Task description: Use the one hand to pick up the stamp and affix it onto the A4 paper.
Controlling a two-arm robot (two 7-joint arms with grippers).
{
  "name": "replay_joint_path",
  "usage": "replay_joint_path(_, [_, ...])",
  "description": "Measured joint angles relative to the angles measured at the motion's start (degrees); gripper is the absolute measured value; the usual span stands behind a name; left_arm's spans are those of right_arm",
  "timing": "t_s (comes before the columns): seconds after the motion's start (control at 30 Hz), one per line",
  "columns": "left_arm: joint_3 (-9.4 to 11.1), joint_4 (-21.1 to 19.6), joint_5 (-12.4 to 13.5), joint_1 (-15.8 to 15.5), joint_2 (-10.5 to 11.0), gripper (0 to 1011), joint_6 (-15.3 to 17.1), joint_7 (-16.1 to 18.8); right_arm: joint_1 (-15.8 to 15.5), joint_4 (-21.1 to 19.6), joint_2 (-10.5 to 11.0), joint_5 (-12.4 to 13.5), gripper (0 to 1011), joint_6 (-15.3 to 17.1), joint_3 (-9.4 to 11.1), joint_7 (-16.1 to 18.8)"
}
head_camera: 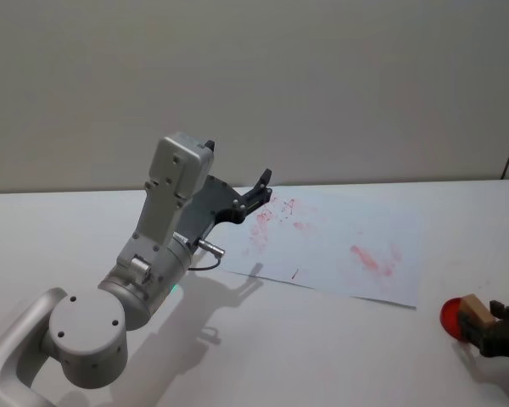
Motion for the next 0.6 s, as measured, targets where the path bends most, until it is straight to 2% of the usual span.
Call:
replay_joint_path(0.03, [0.0, 0.0, 0.0, 0.0, 0.0, 1001, 0.0, 0.0, 0.0, 0.0, 0.0, 0.0, 560, 0.0, 0.0, 0.0])
replay_joint_path(0.07, [0.0, 0.0, 0.0, 0.0, 0.0, 1001, 0.0, 0.0, 0.0, 0.0, 0.0, 0.0, 560, 0.0, 0.0, 0.0])
replay_joint_path(0.17, [0.0, 0.0, 0.0, 0.0, 0.0, 1001, 0.0, 0.0, -0.1, 0.0, 0.1, -0.1, 705, 0.1, 0.0, 0.0])
replay_joint_path(0.23, [0.0, 0.0, 0.0, 0.0, 0.0, 1001, 0.0, 0.0, -0.2, 0.0, 0.1, -0.1, 738, 0.1, 0.0, -0.1])
replay_joint_path(0.43, [0.0, 0.0, 0.0, 0.0, 0.0, 1001, 0.0, 0.0, -0.2, -0.1, 0.1, -0.1, 937, 0.1, 0.1, -0.1])
replay_joint_path(0.5, [0.0, 0.0, 0.0, 0.0, 0.0, 1001, 0.0, 0.0, -0.2, -0.1, 0.1, -0.1, 951, 0.1, 0.1, -0.1])
replay_joint_path(0.53, [0.0, 0.0, 0.0, 0.0, 0.0, 1001, 0.0, 0.0, -0.2, -0.1, 0.1, -0.1, 997, 0.2, 0.1, -0.1])
replay_joint_path(0.6, [0.0, 0.0, 0.0, 0.0, 0.0, 1001, 0.0, 0.0, -0.3, -0.1, 0.2, -0.1, 1001, 0.2, 0.1, -0.1])
